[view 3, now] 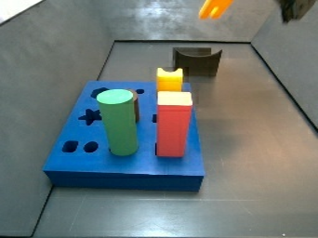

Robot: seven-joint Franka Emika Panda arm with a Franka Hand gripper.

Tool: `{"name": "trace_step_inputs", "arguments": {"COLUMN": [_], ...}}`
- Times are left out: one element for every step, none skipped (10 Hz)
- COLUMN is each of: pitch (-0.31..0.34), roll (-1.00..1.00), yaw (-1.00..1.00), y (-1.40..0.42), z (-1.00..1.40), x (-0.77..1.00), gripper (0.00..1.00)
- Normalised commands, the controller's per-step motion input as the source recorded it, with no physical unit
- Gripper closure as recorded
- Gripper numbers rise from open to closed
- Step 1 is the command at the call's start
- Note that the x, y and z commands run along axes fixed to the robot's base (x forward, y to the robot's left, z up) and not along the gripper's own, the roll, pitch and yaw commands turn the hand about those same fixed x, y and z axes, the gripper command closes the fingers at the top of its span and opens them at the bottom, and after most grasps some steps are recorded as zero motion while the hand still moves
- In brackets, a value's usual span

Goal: Pick up the double-square object. Move up. Place the double-square object on the fixture. Regrasp the double-square object. Move to above the board. Insert the double-square object.
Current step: Move to above the board.

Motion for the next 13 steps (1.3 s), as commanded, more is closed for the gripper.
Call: {"name": "trace_step_inputs", "arguments": {"pitch": [0.148,0.166,0.174,0.172,0.163,0.150,0.134,0.028,0.013,-0.008,-0.016,-0.015,-0.010], "roll": [0.01,0.00,-0.01,-0.02,-0.03,-0.04,-0.05,-1.00,-1.00,-1.00,-1.00,-1.00,-1.00], "yaw": [-0.01,0.03,0.05,0.07,0.10,0.12,0.13,-0.09,-0.09,-0.09,-0.09,-0.09,-0.10], "y": [0.12,0.11,0.09,0.06,0.02,0.01,-0.01,-1.00,-1.00,-1.00,-1.00,-1.00,-1.00], "z": [1.00,1.00,1.00,0.88,0.65,0.48,0.26,0.17,0.15,0.16,0.15,0.15,0.15], "x": [0.18,0.17,0.16,0.13,0.08,0.06,0.04,-0.74,-0.75,-0.78,-0.81,-0.81,-0.82], "gripper": [1.00,1.00,1.00,1.00,1.00,1.00,1.00,1.00,1.00,1.00,1.00,1.00,1.00]}}
